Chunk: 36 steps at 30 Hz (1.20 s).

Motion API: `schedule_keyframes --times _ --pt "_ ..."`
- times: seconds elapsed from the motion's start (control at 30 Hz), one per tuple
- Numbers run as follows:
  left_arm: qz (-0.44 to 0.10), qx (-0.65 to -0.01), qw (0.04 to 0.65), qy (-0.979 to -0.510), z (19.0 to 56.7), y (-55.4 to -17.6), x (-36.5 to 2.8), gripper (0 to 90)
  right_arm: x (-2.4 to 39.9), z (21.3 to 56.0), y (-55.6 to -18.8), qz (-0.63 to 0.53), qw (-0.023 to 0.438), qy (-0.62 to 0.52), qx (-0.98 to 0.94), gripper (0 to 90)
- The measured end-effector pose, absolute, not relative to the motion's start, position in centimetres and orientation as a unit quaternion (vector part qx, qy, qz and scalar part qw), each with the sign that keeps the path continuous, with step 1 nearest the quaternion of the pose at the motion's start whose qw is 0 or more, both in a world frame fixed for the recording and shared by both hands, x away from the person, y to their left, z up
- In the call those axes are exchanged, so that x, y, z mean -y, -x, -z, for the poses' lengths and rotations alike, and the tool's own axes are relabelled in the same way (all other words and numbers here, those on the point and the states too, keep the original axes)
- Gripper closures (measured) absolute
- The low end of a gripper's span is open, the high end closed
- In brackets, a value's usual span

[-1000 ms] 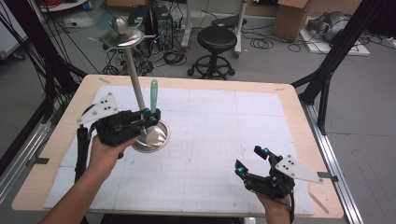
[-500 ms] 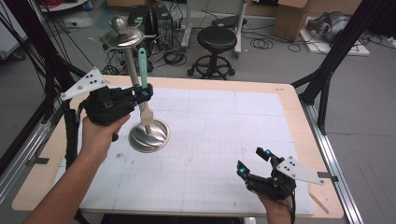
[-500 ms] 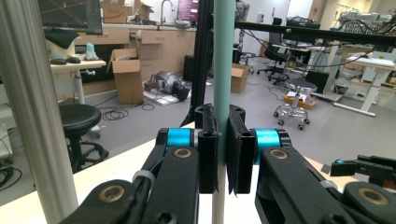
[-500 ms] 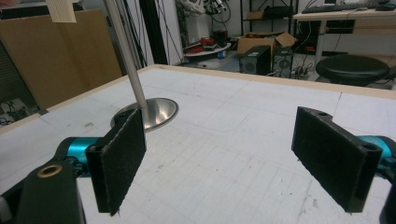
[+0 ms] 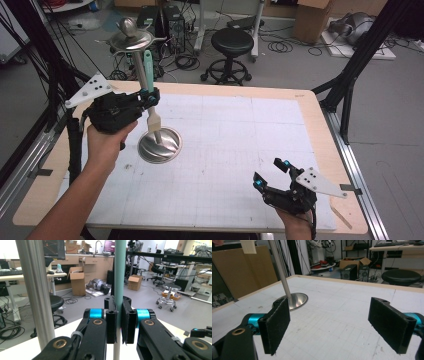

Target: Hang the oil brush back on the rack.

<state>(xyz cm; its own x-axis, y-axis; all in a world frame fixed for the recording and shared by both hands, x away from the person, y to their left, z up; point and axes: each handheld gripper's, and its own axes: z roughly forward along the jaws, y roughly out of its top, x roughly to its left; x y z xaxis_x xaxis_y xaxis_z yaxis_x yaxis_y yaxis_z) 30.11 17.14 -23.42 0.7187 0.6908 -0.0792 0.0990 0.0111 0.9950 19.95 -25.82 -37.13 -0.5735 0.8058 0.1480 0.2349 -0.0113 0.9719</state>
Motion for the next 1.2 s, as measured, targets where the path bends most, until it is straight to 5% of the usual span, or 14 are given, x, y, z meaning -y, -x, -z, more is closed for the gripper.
schedule_keyframes --times 0.77,0.9,1.2 --pt "-0.242 -0.32 0.638 -0.658 24.3 -30.9 -17.7 83.5 25.4 37.3 -20.1 -0.589 0.237 -0.393 -0.666 16.5" --pt "-0.233 -0.323 0.631 -0.666 25.9 -30.6 -18.8 62.8 25.6 37.5 -20.1 -0.581 0.241 -0.395 -0.669 16.5" --pt "-0.199 -0.311 0.661 -0.653 31.4 -28.7 -23.0 38.7 26.6 37.6 -20.0 -0.568 0.256 -0.412 -0.665 16.5"
